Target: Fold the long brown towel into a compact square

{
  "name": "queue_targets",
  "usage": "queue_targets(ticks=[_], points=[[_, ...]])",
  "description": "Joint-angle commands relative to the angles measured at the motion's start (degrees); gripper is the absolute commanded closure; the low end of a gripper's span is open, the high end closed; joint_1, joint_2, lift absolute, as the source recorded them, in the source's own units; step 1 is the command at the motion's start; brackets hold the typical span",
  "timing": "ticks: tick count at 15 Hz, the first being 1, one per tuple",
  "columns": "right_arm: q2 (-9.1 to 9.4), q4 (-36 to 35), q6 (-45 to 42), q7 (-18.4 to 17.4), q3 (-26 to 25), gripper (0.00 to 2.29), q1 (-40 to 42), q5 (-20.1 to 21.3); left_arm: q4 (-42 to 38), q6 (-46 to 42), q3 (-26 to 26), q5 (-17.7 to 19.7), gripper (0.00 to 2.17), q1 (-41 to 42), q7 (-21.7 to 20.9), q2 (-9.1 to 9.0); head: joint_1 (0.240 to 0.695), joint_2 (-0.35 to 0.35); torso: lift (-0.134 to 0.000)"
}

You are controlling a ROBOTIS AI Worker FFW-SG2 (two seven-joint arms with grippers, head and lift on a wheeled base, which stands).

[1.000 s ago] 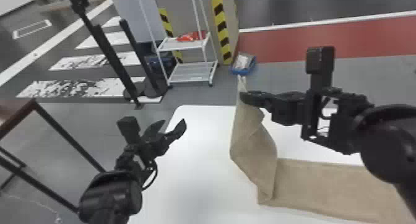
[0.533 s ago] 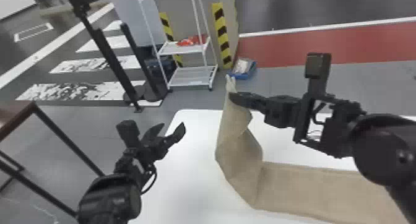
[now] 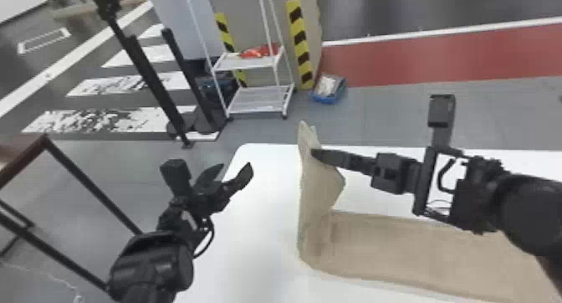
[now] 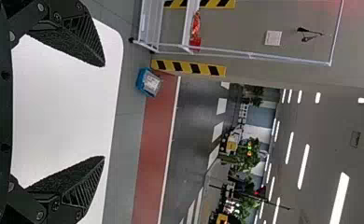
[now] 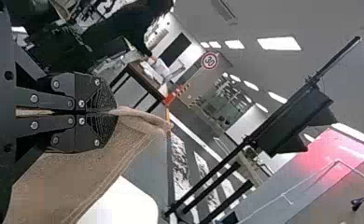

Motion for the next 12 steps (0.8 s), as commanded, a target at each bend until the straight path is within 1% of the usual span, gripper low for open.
queue_targets(ticks=[1,3,4,6,8,10,12], points=[[0.05,-0.7,2.0,0.3,-1.2,1.12,2.7,-1.0,0.0,0.2,-0.6,-0.6,0.2,-0.1,0.2,-0.17,0.695,0.35,0.0],[0.05,-3.7,2.9,0.2,-1.6,1.12,4.4,-1.6,-0.2,0.4,-1.6,-1.0,0.2,-0.2,0.6,-0.34,0.695,0.35,0.0],[0.05,-5.3,4.8,0.1,-2.5,1.12,5.4,-1.6,-0.3,0.9,-1.6,-1.4,0.2,-0.2,0.6,-0.7,0.695,0.35,0.0],[0.05,-9.1,8.3,-0.1,-5.8,1.12,8.7,-2.1,-0.3,1.4,-1.9,-2.0,0.2,-0.2,0.6,-0.78,0.695,0.35,0.0],[0.05,-12.9,9.2,-0.6,-8.6,1.12,12.6,-4.7,-0.2,1.8,-2.0,-2.8,0.2,-0.1,0.7,-0.96,0.695,0.35,0.0],[0.05,-16.7,10.8,-0.6,-11.5,1.12,16.0,-5.7,-0.3,1.8,-2.9,-3.7,0.2,-0.1,1.0,-1.14,0.695,0.35,0.0],[0.05,-19.8,11.3,-0.3,-15.0,1.12,19.6,-6.5,-0.4,2.8,-3.7,-5.4,0.2,0.0,1.6,-1.66,0.695,0.35,0.0]])
